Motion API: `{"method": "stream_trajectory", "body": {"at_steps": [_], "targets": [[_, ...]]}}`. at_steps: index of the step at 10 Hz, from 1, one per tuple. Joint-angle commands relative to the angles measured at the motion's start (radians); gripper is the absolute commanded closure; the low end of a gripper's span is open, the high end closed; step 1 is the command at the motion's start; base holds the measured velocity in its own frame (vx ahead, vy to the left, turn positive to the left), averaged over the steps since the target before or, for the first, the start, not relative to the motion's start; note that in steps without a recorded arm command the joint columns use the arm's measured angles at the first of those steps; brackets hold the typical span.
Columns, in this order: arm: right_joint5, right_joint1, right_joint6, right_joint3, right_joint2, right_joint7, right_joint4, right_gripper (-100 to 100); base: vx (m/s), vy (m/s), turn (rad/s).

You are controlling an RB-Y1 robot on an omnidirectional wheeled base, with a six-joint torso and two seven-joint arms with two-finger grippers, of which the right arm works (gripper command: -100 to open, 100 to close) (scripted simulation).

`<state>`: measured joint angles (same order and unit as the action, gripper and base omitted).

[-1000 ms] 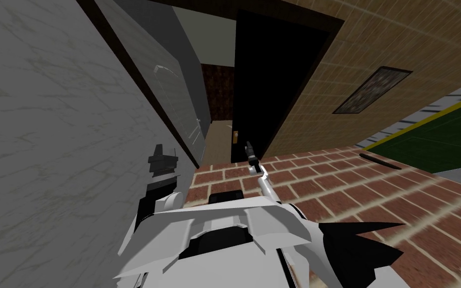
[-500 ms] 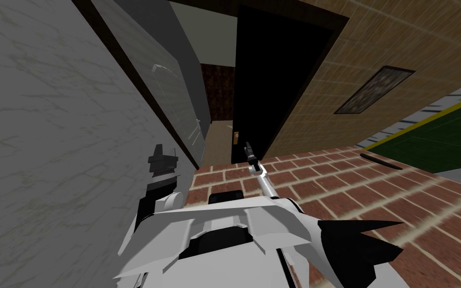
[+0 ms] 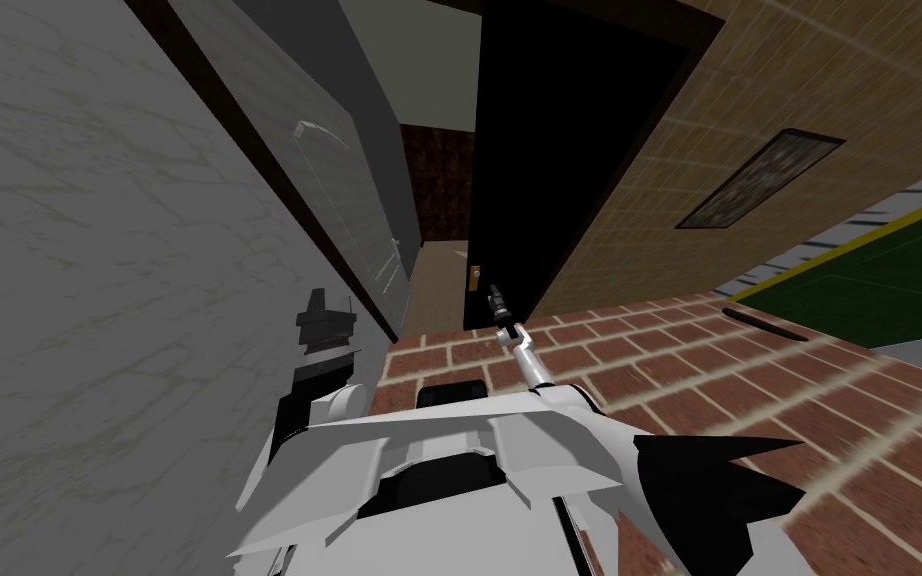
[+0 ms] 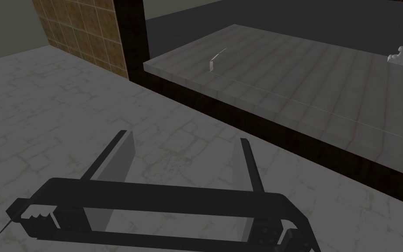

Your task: Push the door open

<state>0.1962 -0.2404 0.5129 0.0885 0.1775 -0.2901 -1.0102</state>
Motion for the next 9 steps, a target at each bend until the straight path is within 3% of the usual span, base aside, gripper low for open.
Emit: {"method": "stream_trajectory", "body": {"at_steps": [1,5,9], "targets": [[0.006,-0.026,0.006,0.005,0.005,-0.012,0.05,-100,0.054,0.007,-0.008],[0.023,-0.087,-0.001,0.013,0.017,-0.05,0.167,-100,0.089,0.02,-0.009],[0.036,-0.134,-0.007,0.019,0.027,-0.079,0.253,-100,0.091,0.022,-0.008]]}}
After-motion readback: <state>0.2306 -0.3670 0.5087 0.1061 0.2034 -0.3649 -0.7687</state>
